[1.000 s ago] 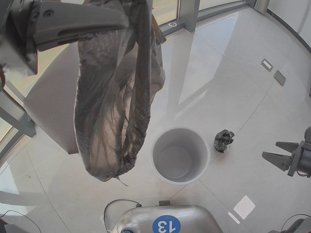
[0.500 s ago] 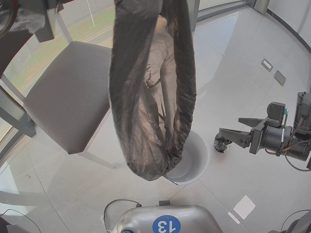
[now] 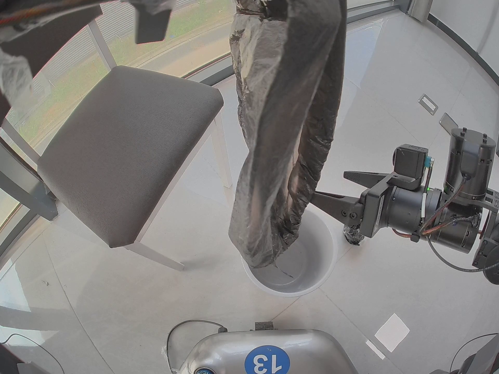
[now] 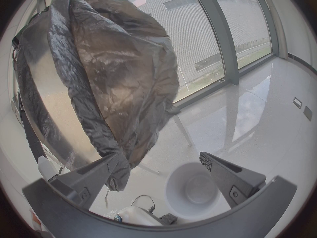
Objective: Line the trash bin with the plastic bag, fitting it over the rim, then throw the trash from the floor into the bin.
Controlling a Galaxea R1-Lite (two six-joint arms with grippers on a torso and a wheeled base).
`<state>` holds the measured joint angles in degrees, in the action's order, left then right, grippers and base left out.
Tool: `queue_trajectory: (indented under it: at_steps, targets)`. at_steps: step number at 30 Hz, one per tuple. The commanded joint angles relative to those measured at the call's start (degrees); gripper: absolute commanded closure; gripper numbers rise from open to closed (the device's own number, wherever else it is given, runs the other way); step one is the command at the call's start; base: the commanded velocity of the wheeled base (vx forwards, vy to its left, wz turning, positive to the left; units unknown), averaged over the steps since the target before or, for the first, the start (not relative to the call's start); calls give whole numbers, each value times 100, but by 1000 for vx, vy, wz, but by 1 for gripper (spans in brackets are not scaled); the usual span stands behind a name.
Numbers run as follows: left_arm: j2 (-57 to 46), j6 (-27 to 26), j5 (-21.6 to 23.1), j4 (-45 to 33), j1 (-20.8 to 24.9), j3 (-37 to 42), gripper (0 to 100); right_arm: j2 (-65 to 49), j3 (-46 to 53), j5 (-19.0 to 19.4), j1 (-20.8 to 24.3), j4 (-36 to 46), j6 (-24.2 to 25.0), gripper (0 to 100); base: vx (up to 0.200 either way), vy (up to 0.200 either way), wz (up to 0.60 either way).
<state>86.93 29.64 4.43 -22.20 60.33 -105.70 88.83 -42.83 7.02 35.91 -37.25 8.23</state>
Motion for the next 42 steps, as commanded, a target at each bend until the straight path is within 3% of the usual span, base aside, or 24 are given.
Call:
queue_trajectory:
  at_steps: [1, 11, 23, 32, 35, 42]
  targets:
    - [254, 7, -47, 5, 14, -91, 100, 64, -15, -8, 144, -151, -5, 0, 0, 0, 0]
    - [439, 7, -355, 5, -162, -214, 100, -33, 81, -25, 337, -247, -93, 0, 0, 0, 0]
    - [465, 7, -355, 5, -540, -425, 100, -261, 538, -34, 566, -309, -243, 0, 0, 0, 0]
    - [518, 25, -355, -30, -250, -882, 100, 117, 407, -17, 346, -335, -357, 0, 0, 0, 0]
    - [518, 77, -355, -13, -206, -889, 100, 468, -33, -8, 74, -405, -656, 0, 0, 0, 0]
    - [518, 227, -355, -39, -197, -889, 100, 864, -701, -25, -49, -449, -656, 0, 0, 0, 0]
